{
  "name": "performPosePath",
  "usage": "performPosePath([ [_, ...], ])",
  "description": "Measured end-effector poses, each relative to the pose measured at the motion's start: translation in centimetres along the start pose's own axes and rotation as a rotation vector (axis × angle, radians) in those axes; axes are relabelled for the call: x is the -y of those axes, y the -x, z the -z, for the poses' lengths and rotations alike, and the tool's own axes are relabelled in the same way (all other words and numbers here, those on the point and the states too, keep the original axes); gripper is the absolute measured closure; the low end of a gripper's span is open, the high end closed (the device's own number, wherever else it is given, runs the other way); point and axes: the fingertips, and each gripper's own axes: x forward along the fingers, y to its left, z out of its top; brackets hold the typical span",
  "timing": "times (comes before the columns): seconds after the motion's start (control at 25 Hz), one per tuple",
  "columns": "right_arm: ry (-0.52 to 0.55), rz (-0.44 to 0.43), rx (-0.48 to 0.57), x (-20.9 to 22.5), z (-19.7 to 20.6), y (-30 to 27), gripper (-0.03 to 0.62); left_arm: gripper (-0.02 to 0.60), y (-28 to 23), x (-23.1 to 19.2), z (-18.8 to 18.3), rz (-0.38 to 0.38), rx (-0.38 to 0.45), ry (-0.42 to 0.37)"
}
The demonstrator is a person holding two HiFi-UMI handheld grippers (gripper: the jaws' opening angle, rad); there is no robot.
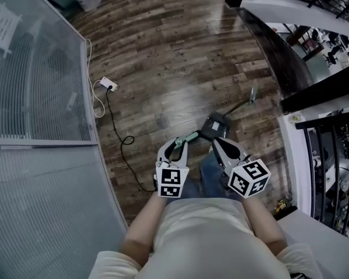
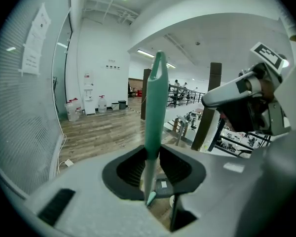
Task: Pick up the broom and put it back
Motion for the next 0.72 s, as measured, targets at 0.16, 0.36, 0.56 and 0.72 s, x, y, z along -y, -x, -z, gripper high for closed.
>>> performPosePath([
  [0.16,0.025,-0.03,-0.005,-2.5,0.1,0.2,0.588,0.483,2.9,-0.2,-0.6,-0.011,0.021,0.011],
  [0.36,0.049,-0.063,-0.012,-5.1,0.5,0.5,0.588,0.483,5.9,-0.5,-0.9,-0.018,0.034,0.014],
  [0.56,0.08,-0.099,-0.028,-7.6,1.4,0.6,0.588,0.483,8.8,-1.4,-0.9,-0.038,0.054,0.038],
  [0.72,0.1,-0.131,-0.04,-9.6,1.6,0.5,0.588,0.483,11.3,-2.5,-1.2,-0.069,0.076,0.067],
])
